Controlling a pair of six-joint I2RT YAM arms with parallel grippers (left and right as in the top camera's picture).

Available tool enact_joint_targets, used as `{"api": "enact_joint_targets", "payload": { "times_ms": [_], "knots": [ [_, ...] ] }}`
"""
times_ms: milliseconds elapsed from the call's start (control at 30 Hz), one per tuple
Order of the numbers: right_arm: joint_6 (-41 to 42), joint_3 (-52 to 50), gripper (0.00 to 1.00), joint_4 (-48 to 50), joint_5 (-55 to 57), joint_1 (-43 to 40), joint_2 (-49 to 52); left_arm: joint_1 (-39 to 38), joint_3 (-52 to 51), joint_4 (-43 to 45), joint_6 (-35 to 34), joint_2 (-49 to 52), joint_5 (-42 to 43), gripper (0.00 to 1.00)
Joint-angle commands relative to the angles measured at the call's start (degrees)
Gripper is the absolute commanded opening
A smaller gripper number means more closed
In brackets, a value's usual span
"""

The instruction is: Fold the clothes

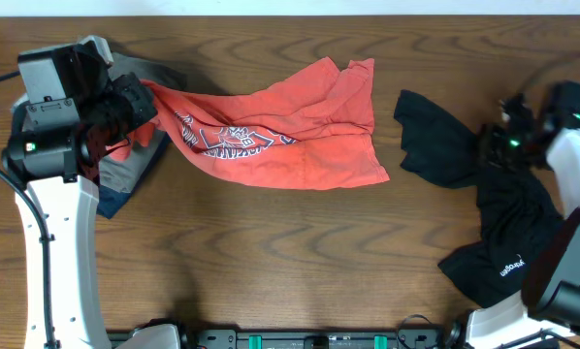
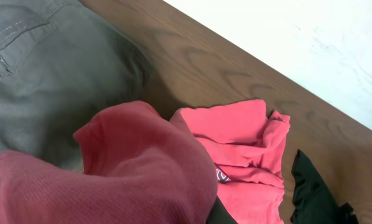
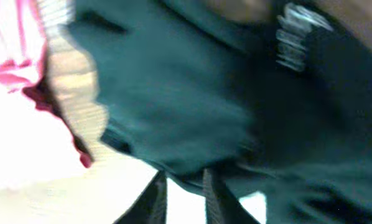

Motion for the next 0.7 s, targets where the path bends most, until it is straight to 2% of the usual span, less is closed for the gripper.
{"api": "enact_joint_targets", "payload": {
  "times_ms": [0,167,433,567,667],
  "knots": [
    [-3.74,-0.26,0.11,0.22,6.47,4.83,2.29,0.46,0.26,-0.26,1.4,-0.35,-0.5,0.06],
    [-4.83,-0.31,0.09,2.21,9.25,9.44,6.71,0.46,0.26,-1.03,1.4,-0.35,-0.5,0.06],
    [-4.02,-0.31,0.02,10.58,11.02,10.1,12.7,0.46,0.26,-1.11,1.38,-0.35,-0.48,0.06],
    [-3.93,-0.31,0.01,13.49,18.08,9.31,15.23,0.46,0.26,-1.16,1.38,-0.35,-0.48,0.06],
    [-0.52,-0.31,0.01,15.89,28.94,7.91,16.39,0.46,0.26,-1.51,1.38,-0.35,-0.48,0.06]
  ]
}}
